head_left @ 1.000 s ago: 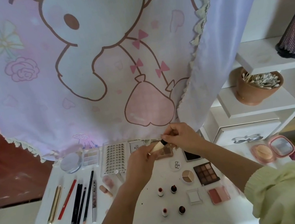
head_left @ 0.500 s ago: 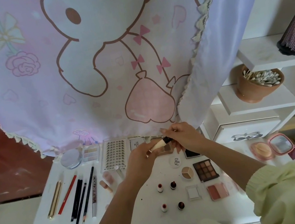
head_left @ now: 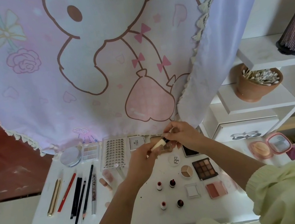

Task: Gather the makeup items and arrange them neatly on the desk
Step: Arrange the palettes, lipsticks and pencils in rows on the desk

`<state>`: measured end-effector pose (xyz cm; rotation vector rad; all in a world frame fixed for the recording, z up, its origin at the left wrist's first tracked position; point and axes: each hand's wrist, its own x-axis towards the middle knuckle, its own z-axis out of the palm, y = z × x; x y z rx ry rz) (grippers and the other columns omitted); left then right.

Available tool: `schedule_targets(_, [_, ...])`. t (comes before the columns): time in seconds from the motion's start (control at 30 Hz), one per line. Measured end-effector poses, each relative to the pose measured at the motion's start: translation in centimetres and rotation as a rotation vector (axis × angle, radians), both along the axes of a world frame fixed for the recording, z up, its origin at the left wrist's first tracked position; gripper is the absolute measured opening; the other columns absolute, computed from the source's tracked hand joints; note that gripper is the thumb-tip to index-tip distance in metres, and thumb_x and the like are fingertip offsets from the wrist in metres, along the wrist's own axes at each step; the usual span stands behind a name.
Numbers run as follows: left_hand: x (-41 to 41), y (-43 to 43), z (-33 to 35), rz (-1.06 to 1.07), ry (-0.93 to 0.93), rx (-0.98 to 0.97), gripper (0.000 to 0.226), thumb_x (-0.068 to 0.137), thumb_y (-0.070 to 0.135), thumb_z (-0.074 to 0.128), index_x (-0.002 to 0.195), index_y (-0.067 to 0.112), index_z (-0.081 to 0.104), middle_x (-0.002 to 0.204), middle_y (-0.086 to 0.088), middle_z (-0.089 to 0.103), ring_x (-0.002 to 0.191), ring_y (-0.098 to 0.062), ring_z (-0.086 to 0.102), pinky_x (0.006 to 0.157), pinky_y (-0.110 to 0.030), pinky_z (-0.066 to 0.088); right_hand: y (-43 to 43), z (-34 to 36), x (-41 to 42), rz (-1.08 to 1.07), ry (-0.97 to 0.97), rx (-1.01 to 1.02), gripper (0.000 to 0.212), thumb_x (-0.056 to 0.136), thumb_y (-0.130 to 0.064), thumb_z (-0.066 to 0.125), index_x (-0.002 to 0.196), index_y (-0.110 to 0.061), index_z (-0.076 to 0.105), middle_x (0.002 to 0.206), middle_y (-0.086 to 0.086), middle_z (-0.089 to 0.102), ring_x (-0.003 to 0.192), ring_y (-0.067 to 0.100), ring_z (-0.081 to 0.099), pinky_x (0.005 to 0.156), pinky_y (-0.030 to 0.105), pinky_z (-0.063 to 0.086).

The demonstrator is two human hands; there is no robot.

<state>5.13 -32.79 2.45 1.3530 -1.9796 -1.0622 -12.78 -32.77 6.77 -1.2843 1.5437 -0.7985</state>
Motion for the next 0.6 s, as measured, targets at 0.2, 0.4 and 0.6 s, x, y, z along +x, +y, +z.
schedule_targets(0.2, [0.22,0.08,0.02,-0.041,0.043,0.038,0.015,0.097,0.03,0.055,0.1,0.026,0.069,0.081,0.009,0.069,0.075,-0.003,0.062,0.065,-0.008,0.042,0.19,0.28,0.02,0.024,0.044,0.033,0.03,0.096,-0.032,0.058,0.083,-0.004,0.062,0.057,0.001,0.062,0.041,0.004,0.054,0.042,0.013,0.04])
schedule_targets(0.4, [0.68,-0.08,-0.28,-0.026,0.079,0.084,0.015,0.097,0.03,0.054,0.097,0.027,0.068,0.077,0.012,0.067,0.072,-0.002,0.062,0.07,-0.017,0.046,-0.17,0.4,-0.32,0.058,-0.047,0.042,0.007,0.092,-0.014,0.064,0.089,-0.007,0.066,0.077,0.006,0.071,0.059,0.01,0.066,0.053,0.017,0.05])
schedule_targets(0.6, [0.92,0.13,-0.23,-0.033,0.094,0.125,0.02,0.096,0.032,0.054,0.102,0.022,0.071,0.081,0.006,0.07,0.075,-0.007,0.064,0.077,-0.031,0.051,-0.19,0.82,-0.24,0.083,0.084,0.056,0.019,0.092,-0.024,0.065,0.083,-0.007,0.065,0.062,0.002,0.068,0.048,0.008,0.059,0.045,0.015,0.044])
